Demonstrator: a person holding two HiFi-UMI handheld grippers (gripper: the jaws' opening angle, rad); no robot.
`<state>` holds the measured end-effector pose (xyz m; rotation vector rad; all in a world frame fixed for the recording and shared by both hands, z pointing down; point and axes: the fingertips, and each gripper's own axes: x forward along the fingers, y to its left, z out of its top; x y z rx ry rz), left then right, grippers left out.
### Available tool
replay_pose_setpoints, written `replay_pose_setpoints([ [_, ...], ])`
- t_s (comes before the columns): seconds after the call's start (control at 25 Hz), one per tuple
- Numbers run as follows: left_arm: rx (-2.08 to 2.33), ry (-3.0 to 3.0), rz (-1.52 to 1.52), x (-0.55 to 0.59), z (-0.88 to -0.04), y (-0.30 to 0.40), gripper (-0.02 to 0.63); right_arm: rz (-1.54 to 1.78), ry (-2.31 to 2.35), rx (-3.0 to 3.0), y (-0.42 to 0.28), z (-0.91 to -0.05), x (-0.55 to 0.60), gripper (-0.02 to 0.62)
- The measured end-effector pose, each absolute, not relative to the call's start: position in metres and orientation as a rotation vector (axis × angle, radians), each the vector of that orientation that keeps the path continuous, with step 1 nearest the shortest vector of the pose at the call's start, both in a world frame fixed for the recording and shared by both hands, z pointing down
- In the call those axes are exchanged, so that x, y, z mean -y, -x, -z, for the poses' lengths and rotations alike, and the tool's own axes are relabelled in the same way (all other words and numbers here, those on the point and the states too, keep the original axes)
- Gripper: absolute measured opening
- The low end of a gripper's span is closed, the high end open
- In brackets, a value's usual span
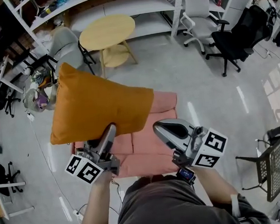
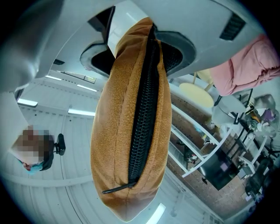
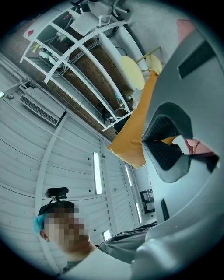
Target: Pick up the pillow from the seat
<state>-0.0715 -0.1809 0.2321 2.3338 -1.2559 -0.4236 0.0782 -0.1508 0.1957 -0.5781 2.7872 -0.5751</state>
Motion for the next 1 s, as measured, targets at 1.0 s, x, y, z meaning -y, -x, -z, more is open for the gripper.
replay_pose_setpoints([
  [1.0,1.278,-2.261,0.407,0.182,-0.258,0.074,0.285,0.606,0.535,-2.833,-0.069,-0.21,0.154,0.015],
])
